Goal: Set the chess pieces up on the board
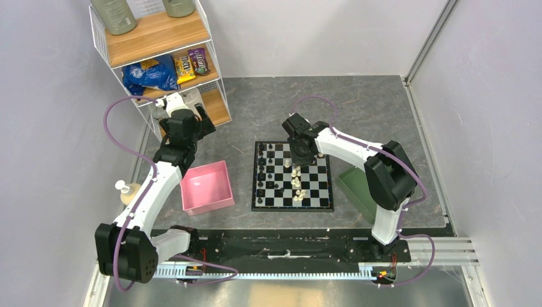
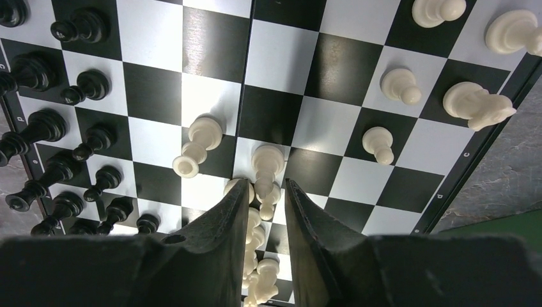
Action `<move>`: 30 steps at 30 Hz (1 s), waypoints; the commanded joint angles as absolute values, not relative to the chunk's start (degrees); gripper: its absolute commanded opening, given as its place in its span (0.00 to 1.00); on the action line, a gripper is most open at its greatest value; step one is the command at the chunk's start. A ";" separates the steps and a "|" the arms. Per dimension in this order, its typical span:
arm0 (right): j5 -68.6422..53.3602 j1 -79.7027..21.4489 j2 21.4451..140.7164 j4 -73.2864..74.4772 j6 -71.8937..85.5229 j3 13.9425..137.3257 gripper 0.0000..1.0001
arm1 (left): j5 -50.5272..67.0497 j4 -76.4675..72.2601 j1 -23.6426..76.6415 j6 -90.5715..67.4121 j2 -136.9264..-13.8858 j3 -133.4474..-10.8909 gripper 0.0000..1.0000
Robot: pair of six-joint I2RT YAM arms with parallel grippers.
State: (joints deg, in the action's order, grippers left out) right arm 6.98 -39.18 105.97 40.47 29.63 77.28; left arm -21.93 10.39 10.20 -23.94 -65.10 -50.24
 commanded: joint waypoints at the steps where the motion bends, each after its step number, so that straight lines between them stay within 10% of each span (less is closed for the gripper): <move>1: 7.75 -39.63 105.86 41.10 30.39 76.99 0.33 | -21.88 8.07 10.06 -24.24 -64.87 -50.01 1.00; 30: 8.07 -39.73 106.59 38.90 29.79 78.22 0.29 | -21.97 7.60 10.02 -24.34 -64.92 -49.66 1.00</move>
